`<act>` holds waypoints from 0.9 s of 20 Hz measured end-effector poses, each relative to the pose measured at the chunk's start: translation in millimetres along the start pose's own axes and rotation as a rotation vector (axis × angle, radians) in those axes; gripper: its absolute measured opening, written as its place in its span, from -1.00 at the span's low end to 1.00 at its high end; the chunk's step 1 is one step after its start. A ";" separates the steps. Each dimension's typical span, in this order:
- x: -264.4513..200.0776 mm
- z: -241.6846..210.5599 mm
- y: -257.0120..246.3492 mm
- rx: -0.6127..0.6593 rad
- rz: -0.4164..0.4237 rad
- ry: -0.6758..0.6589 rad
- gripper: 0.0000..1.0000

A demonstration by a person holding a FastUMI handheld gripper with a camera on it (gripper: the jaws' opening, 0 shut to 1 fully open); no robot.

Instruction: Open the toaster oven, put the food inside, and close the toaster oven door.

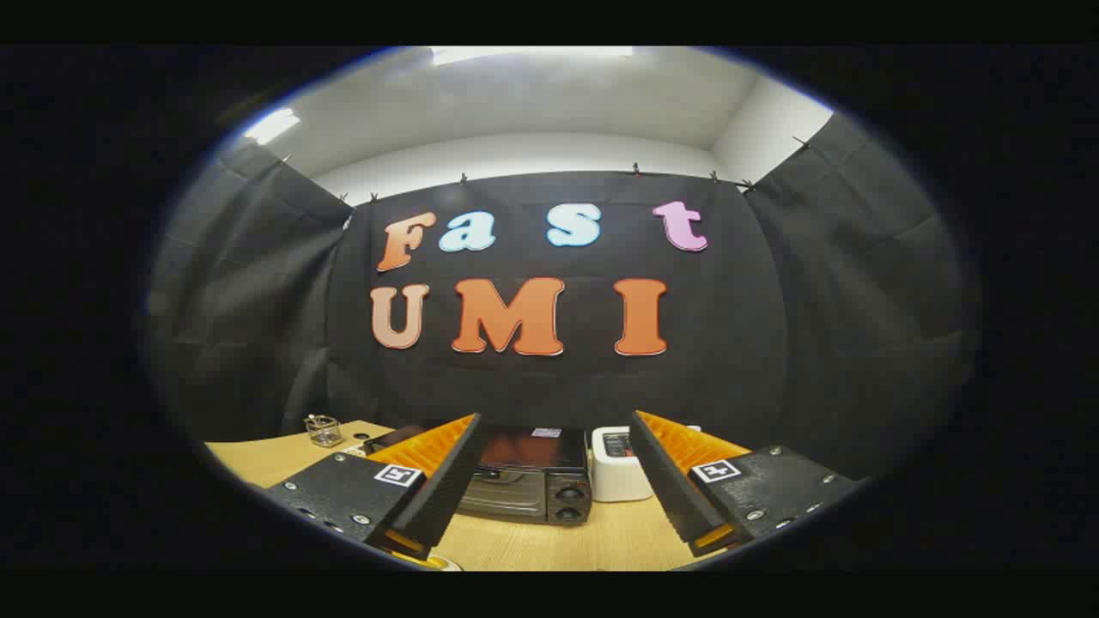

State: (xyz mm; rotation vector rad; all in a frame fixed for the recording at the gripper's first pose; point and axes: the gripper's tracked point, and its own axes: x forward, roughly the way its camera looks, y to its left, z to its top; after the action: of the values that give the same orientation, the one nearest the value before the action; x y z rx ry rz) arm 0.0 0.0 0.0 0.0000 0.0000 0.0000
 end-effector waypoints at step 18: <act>9.1 -14.0 11.5 0.019 0.013 0.037 0.96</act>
State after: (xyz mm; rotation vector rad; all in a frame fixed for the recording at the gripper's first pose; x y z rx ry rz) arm 9.1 11.5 -14.0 0.0188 0.0370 0.0127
